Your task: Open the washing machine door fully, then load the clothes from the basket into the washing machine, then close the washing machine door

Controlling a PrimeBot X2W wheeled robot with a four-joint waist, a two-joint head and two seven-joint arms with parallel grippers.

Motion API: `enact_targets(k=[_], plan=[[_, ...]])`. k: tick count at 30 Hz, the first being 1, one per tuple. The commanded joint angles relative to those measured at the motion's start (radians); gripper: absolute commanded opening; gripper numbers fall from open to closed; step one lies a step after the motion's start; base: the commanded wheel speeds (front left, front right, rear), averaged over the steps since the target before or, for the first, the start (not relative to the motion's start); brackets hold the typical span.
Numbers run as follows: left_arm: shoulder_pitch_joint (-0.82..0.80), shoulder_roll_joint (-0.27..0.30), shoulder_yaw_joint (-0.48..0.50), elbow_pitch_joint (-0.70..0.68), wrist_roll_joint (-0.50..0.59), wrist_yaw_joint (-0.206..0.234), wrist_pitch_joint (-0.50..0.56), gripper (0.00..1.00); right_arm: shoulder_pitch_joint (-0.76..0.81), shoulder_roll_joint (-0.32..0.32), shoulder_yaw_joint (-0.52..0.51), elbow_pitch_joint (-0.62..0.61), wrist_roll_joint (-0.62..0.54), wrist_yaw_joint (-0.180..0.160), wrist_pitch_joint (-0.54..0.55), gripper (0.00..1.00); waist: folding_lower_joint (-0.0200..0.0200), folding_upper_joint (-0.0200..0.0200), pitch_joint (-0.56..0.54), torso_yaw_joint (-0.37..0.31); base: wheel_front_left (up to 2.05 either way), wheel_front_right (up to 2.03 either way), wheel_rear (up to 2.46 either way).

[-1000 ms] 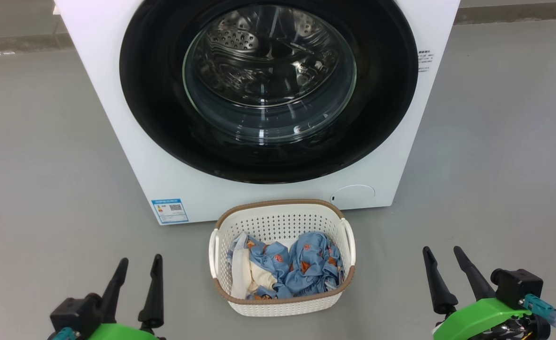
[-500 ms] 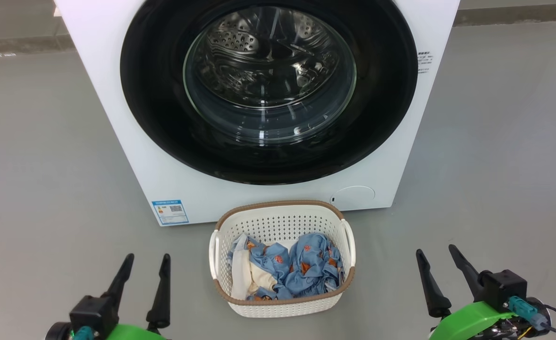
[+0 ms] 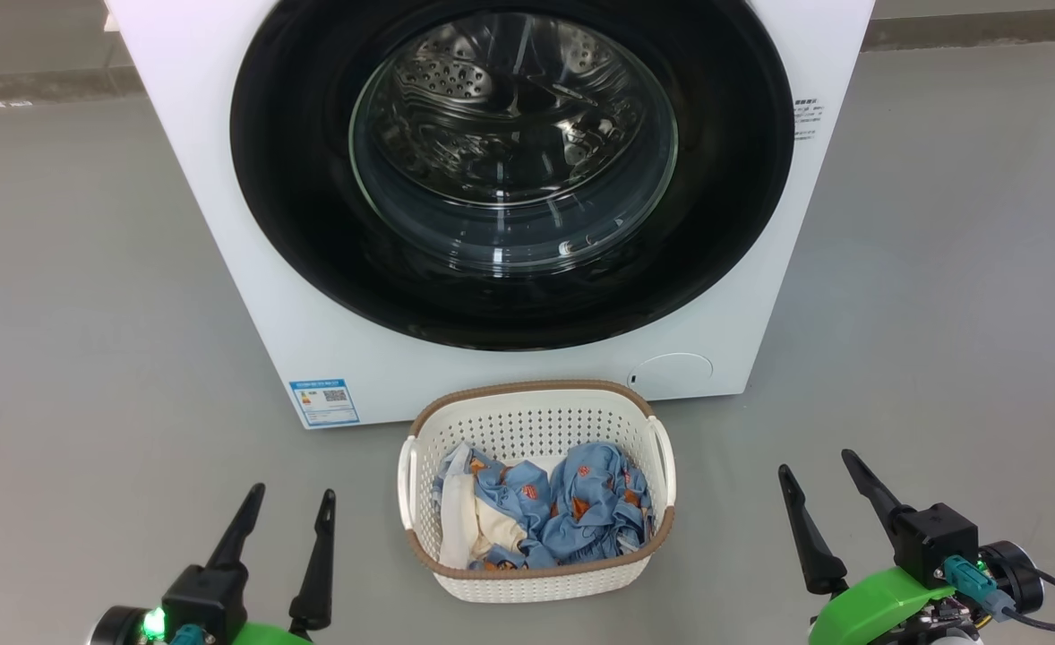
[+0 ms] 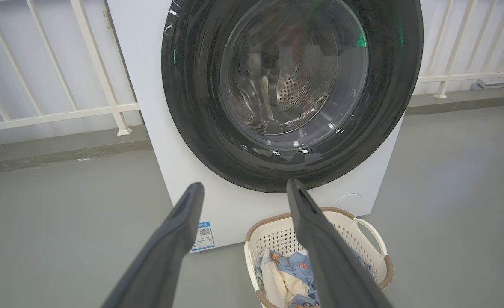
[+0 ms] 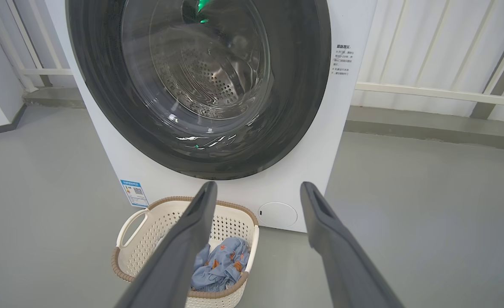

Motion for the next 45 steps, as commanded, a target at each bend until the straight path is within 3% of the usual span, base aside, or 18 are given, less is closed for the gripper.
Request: enact_targets(k=[1, 27, 45], plan=[[-0.047, 0.011, 0.032, -0.018, 0.001, 0.006, -0.012, 1.0, -0.037, -0.002, 0.027, -0.022, 0.002, -0.001, -0.011, 1.0, 0.0, 0.0, 0.0, 0.0, 0.0, 0.0, 0.0], [-0.054, 0.005, 0.042, -0.006, -0.003, 0.021, -0.012, 1.0, -0.032, -0.002, 0.027, -0.031, 0.027, -0.001, -0.012, 1.0, 0.0, 0.0, 0.006, 0.004, 0.04, 0.04, -0.08], [-0.063, 0.005, 0.054, -0.013, 0.007, 0.023, -0.012, 1.0, -0.04, -0.002, 0.027, -0.03, 0.036, -0.001, -0.012, 1.0, 0.0, 0.0, 0.018, 0.0, 0.98, 0.98, -1.97]])
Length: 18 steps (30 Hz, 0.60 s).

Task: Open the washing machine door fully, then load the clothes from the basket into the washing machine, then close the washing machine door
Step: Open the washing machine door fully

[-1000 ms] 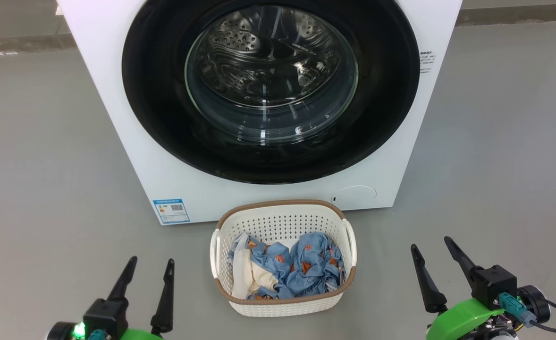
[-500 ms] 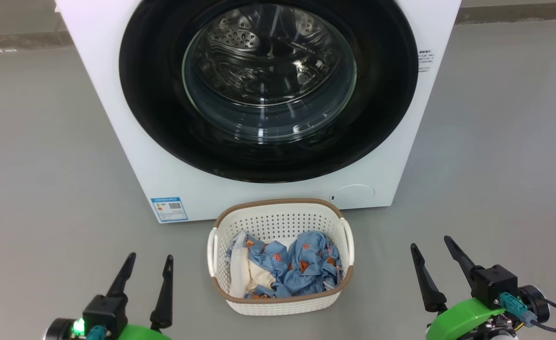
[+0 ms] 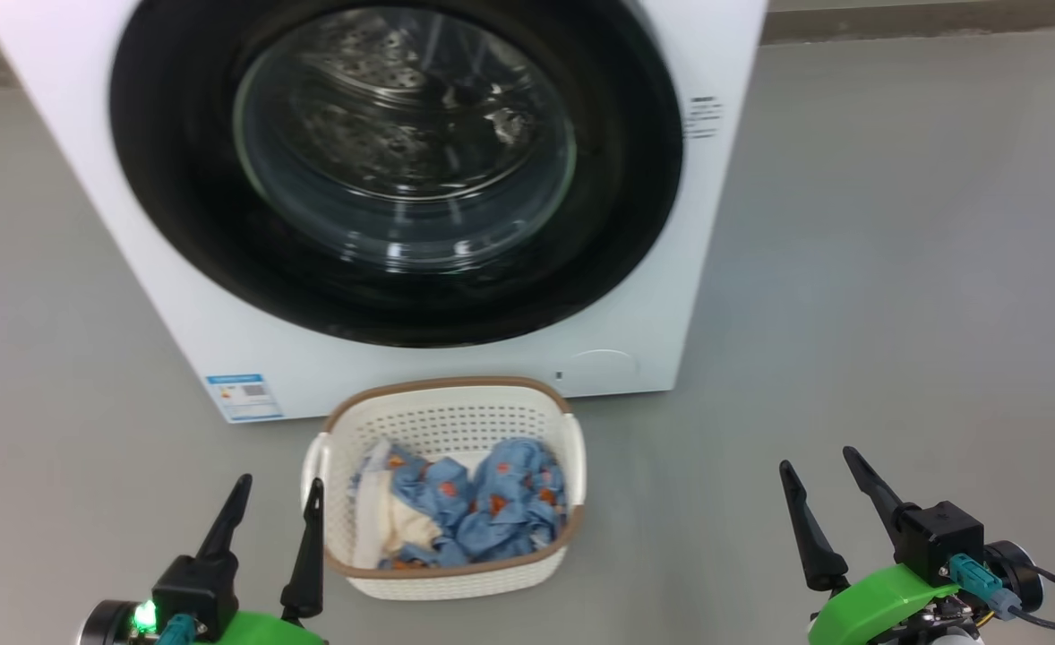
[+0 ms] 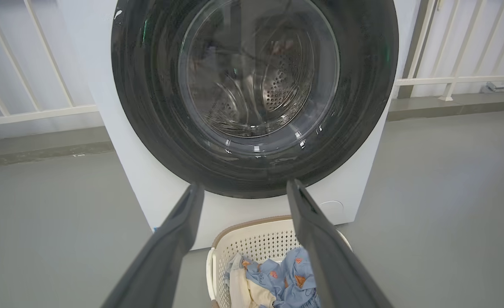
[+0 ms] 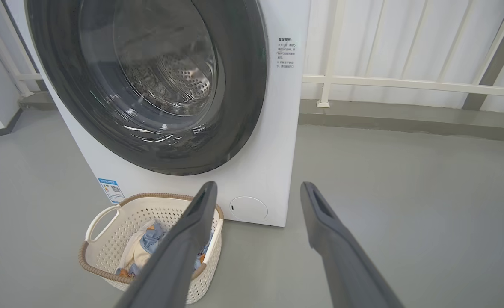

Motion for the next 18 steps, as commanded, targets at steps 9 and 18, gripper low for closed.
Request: enact_targets(k=[9, 18], plan=[[-0.045, 0.009, 0.039, -0.045, 0.003, 0.002, -0.012, 1.0, -0.042, -0.003, 0.024, -0.028, 0.009, -0.001, -0.012, 1.0, 0.0, -0.0001, 0.009, -0.001, 1.07, 1.07, -2.15], [-0.039, 0.01, 0.039, -0.045, 0.015, 0.001, -0.012, 1.0, -0.041, -0.003, 0.023, -0.03, 0.008, -0.001, -0.012, 1.0, 0.0, -0.0001, 0.007, -0.003, 0.4, 0.4, -0.8]])
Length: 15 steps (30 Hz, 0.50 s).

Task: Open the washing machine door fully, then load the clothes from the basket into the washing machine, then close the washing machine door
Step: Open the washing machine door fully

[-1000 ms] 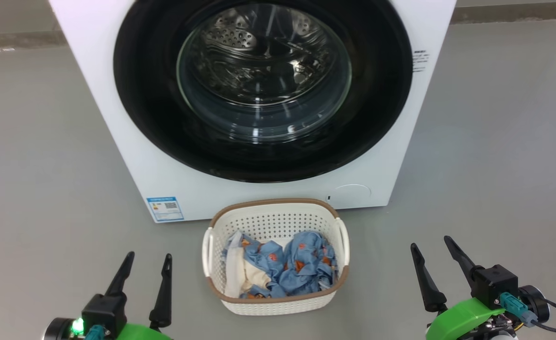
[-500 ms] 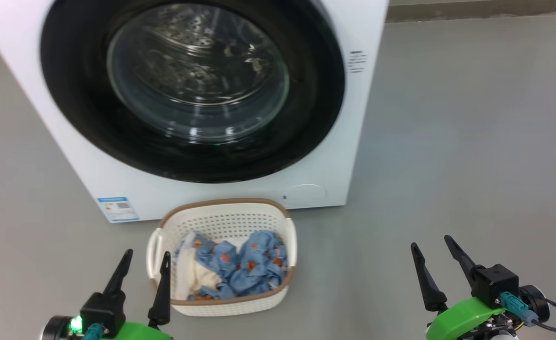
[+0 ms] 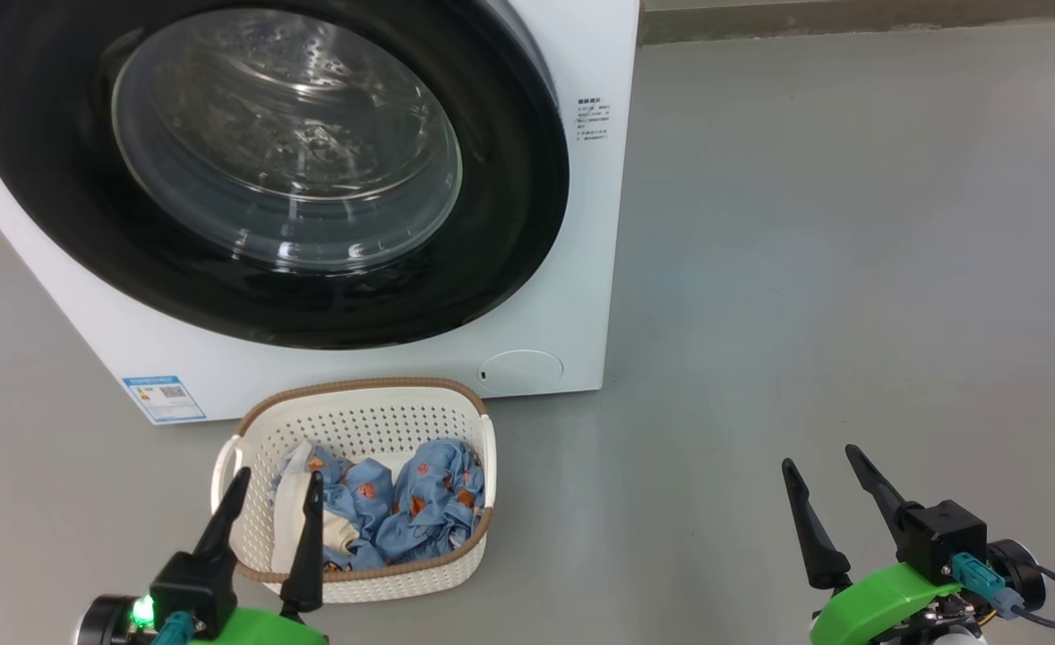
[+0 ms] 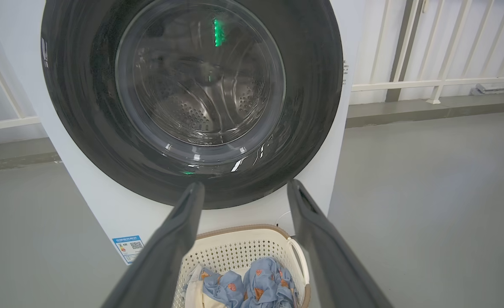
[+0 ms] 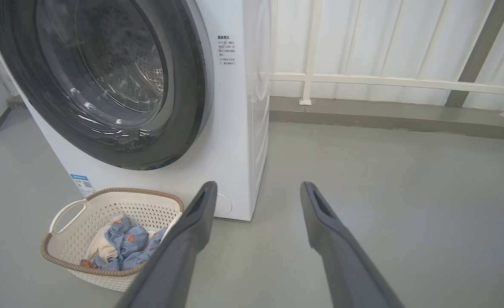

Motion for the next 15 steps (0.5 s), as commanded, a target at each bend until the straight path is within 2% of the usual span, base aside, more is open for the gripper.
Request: enact_targets(k=[1, 15], plan=[[-0.038, 0.013, 0.036, -0.026, 0.009, 0.001, -0.012, 1.0, -0.04, -0.001, 0.025, -0.027, 0.008, -0.001, -0.012, 1.0, 0.0, 0.0, 0.0, 0.0, 0.01, 0.01, -0.01], [-0.036, 0.011, 0.039, -0.023, 0.006, 0.007, -0.012, 1.0, -0.039, -0.001, 0.024, -0.032, 0.007, -0.001, -0.012, 1.0, 0.0, 0.0, 0.003, 0.0, 0.0, 0.0, 0.0]])
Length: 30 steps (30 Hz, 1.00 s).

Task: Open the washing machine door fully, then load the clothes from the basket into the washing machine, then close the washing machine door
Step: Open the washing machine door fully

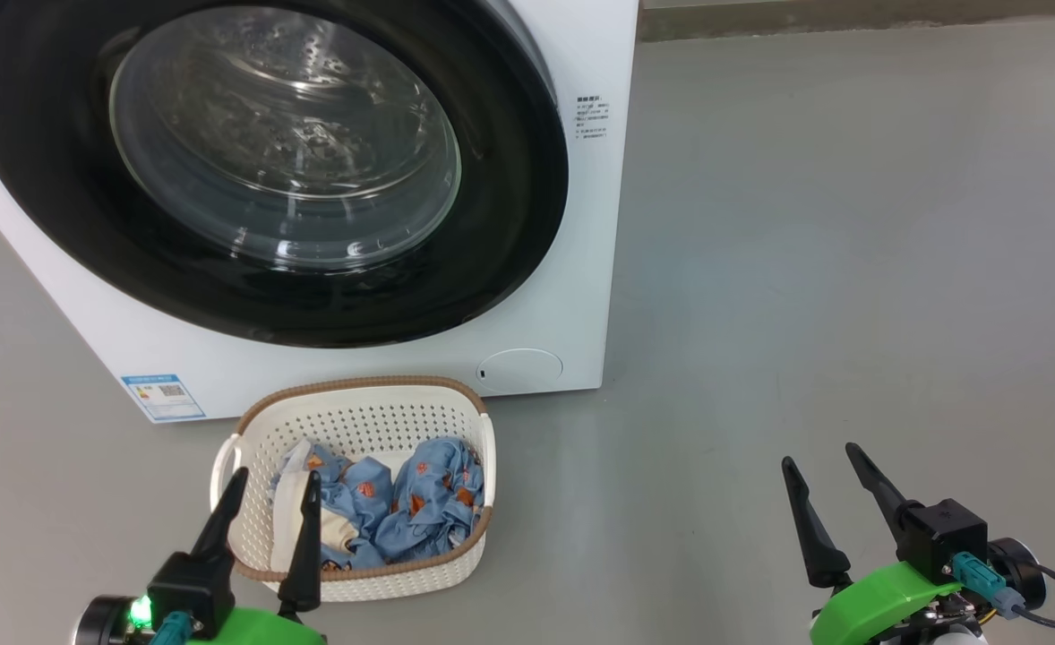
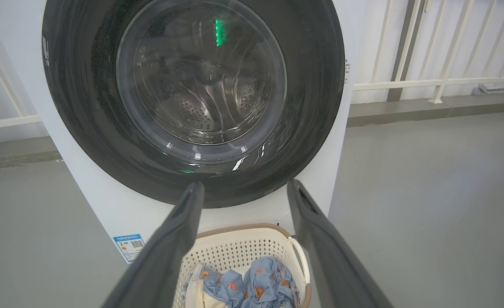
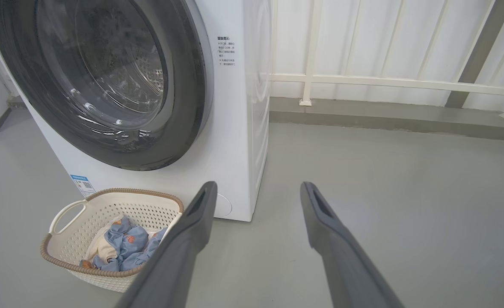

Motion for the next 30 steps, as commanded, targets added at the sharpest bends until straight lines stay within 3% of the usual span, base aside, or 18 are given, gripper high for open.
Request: enact_targets(k=[1, 6, 7, 24, 30], plan=[[-0.035, 0.01, 0.035, -0.024, 0.006, 0.007, -0.012, 1.0, -0.039, -0.002, 0.024, -0.027, 0.007, -0.001, -0.012, 1.0, 0.0, 0.0, 0.0, 0.0, 0.0, 0.0, 0.0], [-0.035, 0.009, 0.034, -0.024, 0.007, 0.008, -0.012, 1.0, -0.039, -0.002, 0.025, -0.031, 0.007, -0.001, -0.012, 1.0, 0.0, 0.0, 0.002, 0.0, 0.0, 0.0, 0.0], [-0.035, 0.009, 0.034, -0.024, 0.007, 0.008, -0.012, 1.0, -0.039, -0.002, 0.026, -0.032, 0.009, -0.001, -0.012, 0.0, 0.0, 0.0, 0.002, 0.0, 0.0, 0.0, 0.0], [-0.041, 0.008, 0.036, -0.028, 0.008, 0.012, -0.012, 1.0, -0.046, -0.002, 0.035, -0.04, 0.02, -0.001, -0.012, 0.0, 0.0, 0.0, 0.016, 0.0, 0.0, 0.0, 0.0], [-0.058, 0.007, 0.035, -0.04, 0.008, 0.012, -0.012, 1.0, -0.082, -0.002, 0.033, -0.02, 0.103, -0.001, -0.002, 0.0, 0.0, 0.0, 0.053, 0.008, 0.0, 0.0, 0.0]])
